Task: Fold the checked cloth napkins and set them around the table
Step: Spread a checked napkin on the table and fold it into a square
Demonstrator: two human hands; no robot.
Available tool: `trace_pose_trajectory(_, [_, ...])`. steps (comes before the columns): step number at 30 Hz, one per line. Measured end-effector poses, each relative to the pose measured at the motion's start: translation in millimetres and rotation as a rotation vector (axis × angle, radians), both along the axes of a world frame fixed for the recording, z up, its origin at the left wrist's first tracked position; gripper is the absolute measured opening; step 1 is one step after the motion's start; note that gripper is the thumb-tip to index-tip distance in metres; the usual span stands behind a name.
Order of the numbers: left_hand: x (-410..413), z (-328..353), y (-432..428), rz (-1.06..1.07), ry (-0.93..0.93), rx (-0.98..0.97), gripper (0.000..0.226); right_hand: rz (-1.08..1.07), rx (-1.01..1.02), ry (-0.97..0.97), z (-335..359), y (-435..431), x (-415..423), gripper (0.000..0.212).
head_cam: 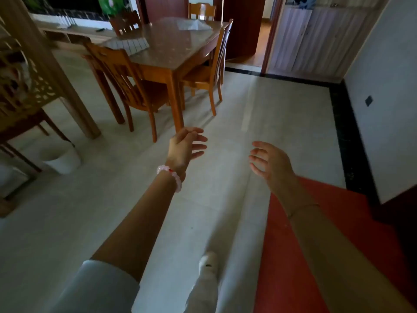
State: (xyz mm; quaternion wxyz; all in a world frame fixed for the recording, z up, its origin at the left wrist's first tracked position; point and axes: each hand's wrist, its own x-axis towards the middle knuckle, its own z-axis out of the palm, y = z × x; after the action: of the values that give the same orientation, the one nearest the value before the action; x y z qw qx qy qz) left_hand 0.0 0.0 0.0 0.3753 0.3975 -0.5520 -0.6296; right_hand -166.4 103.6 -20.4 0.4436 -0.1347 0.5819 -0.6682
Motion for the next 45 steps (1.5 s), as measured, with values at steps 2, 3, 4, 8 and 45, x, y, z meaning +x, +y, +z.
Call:
trace_pose_trajectory(2, [-9.3, 0.2, -21.7, 0.020, 0.000, 0.008, 0.020, -0.015, 0.024, 0.009, -2.0, -20.4, -8.6, 0.020])
trace_pose_trajectory(3, [-15.1, -1.5, -34.7, 0.019, 0.000, 0.009, 0.020, -0.021, 0.033, 0.010, -3.4, -31.7, -13.4, 0.020])
trace_pose_trajectory(4, [-21.4, -2.5, -47.2, 0.015, 0.003, 0.018, 0.020, -0.022, 0.042, 0.004, -5.5, -43.7, -17.9, 0.020])
trace_pose_trajectory(8, [-43.9, -0.4, -102.9, 0.024, 0.032, 0.036, 0.019, -0.020, 0.045, 0.013, 0.0, -100.4, -35.1, 0.019])
trace_pose_trajectory(45, [-348.9, 0.5, -500.2, 0.036, -0.012, 0.124, 0.014, -0.043, 0.041, 0.005, 9.3, -502.3, -354.8, 0.016])
